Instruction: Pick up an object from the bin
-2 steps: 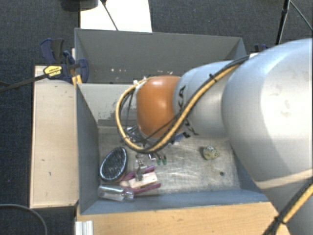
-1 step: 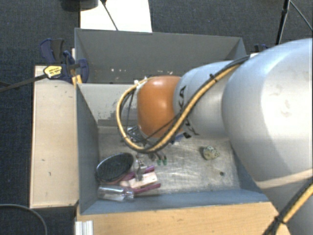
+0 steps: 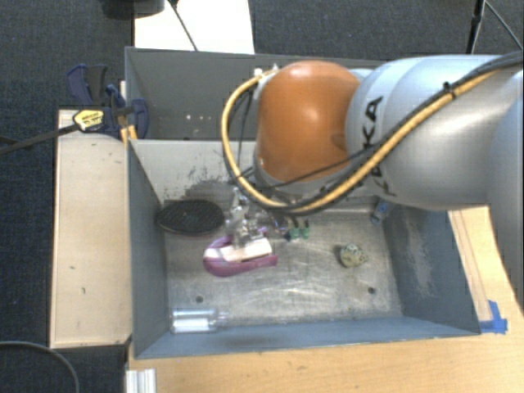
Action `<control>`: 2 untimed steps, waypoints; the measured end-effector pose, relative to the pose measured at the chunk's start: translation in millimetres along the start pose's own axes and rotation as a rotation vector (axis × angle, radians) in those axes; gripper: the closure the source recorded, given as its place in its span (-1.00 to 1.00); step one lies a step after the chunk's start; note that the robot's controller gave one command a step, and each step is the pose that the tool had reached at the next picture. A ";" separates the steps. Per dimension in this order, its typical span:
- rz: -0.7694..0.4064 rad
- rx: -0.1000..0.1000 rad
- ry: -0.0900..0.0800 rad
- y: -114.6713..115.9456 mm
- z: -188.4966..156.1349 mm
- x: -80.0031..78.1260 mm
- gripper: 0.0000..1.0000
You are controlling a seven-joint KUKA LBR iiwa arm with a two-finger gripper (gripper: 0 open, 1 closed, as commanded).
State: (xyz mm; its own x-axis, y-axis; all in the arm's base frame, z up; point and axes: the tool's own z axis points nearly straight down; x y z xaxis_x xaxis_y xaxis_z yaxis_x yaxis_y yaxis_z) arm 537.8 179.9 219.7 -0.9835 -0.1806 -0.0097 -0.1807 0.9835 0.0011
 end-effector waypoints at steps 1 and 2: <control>-0.001 0.001 0.007 0.3 4.3 1.3 -1.00; 0.027 -0.001 0.006 41.0 150.1 -2.8 -1.00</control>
Offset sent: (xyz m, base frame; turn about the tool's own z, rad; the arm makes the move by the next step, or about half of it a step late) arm 0.0000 0.0000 0.0000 0.0000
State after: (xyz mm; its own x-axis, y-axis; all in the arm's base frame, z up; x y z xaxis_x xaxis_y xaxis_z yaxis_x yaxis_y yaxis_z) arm 534.5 221.1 69.6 -0.9881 -0.1540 -0.0031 -0.1540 0.9881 0.0025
